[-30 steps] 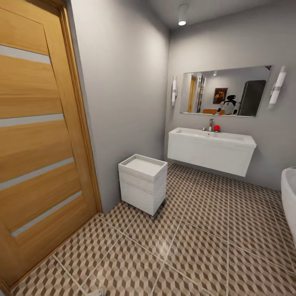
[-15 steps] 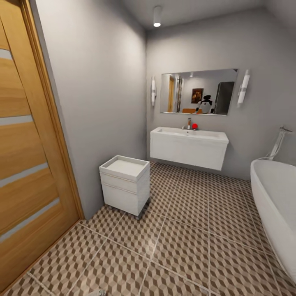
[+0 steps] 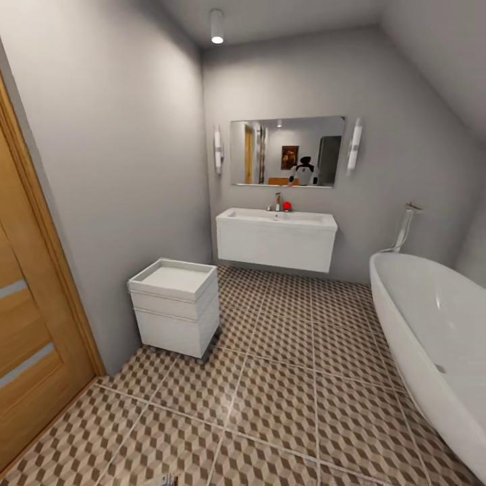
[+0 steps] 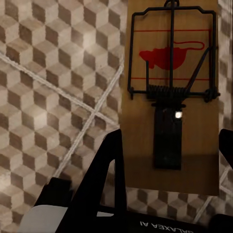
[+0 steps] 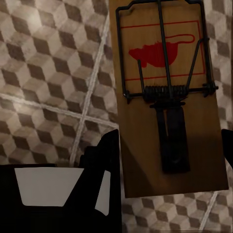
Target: Take the four mousetraps from the cabinet in the bathroom and place them on the bathroom floor. Make sure all four end up on the same floor surface, and ensure that at least two of them are either under or directly next to the same bathroom sink.
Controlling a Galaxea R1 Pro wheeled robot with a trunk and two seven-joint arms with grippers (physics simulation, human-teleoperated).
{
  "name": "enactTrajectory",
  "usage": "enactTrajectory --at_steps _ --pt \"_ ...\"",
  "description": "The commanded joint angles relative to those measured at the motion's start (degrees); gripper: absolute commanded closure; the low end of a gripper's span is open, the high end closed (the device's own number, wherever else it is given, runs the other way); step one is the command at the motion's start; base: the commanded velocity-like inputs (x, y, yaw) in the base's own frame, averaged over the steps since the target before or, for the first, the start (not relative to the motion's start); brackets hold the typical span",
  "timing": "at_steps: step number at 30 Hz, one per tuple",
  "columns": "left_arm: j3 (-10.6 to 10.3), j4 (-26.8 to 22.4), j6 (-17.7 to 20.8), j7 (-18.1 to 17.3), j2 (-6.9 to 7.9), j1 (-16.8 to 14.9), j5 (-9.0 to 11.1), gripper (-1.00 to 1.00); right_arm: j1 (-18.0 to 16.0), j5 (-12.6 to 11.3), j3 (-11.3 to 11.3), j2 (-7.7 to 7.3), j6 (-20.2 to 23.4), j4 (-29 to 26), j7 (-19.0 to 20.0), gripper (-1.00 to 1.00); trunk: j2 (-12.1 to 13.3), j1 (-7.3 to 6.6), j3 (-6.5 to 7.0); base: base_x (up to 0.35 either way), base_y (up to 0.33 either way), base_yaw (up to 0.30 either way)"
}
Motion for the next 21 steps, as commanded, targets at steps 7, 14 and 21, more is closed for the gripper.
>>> enactTrajectory --at_steps 7,14,21 --pt "-0.6 0.0 0.2 0.2 0.36 0.0 0.5 1.0 -0.1 0.5 -0.5 -0.01 0.1 0.1 0.1 1.0 0.0 0.0 -0.06 0.196 0.0 -0.3" --pt "-0.6 0.0 0.2 0.2 0.46 0.0 0.4 1.0 -0.1 0.5 -0.4 -0.01 0.1 0.1 0.0 1.0 0.0 0.0 -0.06 0.31 0.0 -0.3" --pt "-0.6 0.0 0.2 0.2 0.45 0.0 0.4 1.0 -0.1 0.5 -0.5 -0.01 0.1 0.1 0.0 1.0 0.0 0.0 -0.06 0.319 0.0 -0.29"
